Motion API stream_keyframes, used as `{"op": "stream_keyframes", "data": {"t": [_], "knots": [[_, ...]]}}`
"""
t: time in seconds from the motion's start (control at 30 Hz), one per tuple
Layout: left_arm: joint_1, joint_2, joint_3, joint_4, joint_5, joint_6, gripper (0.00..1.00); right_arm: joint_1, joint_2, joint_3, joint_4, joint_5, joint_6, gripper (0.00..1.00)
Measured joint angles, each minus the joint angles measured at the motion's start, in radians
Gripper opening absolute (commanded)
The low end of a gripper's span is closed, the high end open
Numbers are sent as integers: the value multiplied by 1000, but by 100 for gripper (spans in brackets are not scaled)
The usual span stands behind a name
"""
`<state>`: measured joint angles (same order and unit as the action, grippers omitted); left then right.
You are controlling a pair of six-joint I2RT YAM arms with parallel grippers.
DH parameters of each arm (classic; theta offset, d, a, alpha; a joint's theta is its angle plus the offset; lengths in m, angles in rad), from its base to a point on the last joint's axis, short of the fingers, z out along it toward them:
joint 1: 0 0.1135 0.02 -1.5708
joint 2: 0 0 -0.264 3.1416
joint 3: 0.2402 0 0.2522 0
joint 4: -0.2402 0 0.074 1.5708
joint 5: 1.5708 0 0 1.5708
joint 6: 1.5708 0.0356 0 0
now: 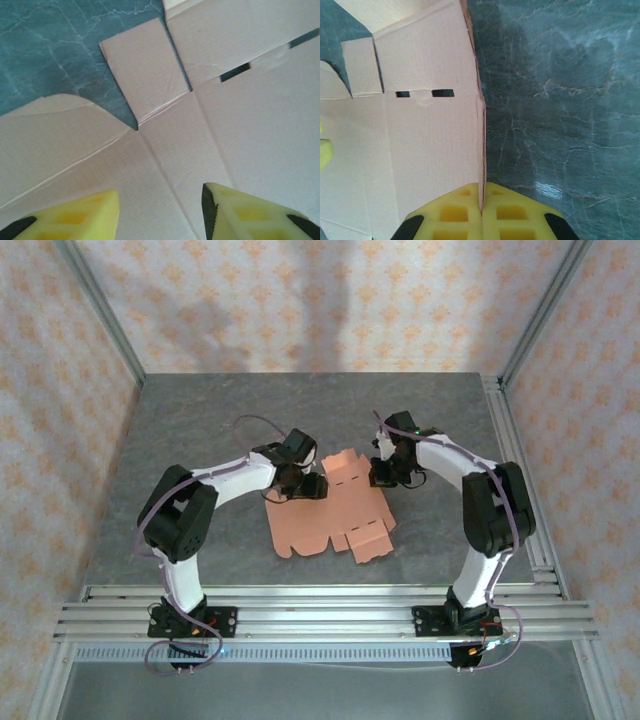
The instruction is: Fold the paper box
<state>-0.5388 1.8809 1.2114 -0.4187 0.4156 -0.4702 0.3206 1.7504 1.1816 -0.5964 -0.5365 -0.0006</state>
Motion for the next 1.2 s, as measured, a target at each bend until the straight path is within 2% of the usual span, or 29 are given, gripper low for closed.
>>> {"op": "stream_keyframes", "data": {"t": [0.07, 0.13, 0.2, 0.3, 0.4, 0.53, 0.7, 0.9, 1.03, 1.2], "knots": [[0, 26, -2, 18, 6, -14, 36, 0, -31, -37, 45, 6, 11, 16], [2, 41, -3, 37, 15, -29, 30, 0, -56, -71, 82, 6, 22, 41], [2, 44, -3, 54, 15, -41, 25, 0, -85, -111, 128, 6, 32, 57], [2, 55, -9, 85, 16, -63, 25, -4, -164, -216, 224, 5, 62, 69], [2, 59, -13, 112, 16, -79, 25, -24, -281, -358, 342, 9, 117, 74], [2, 64, -16, 134, 19, -87, 25, -56, -414, -519, 493, 29, 194, 76], [2, 69, -16, 150, 21, -87, 25, -79, -467, -640, 647, 47, 268, 73], [2, 74, -15, 169, 23, -88, 25, -141, -444, -705, 766, 16, 339, 60], [2, 79, -15, 186, 23, -91, 25, -148, -399, -707, 832, -39, 360, 52], [2, 82, -16, 194, 23, -90, 25, -148, -354, -711, 887, -88, 370, 38]]}}
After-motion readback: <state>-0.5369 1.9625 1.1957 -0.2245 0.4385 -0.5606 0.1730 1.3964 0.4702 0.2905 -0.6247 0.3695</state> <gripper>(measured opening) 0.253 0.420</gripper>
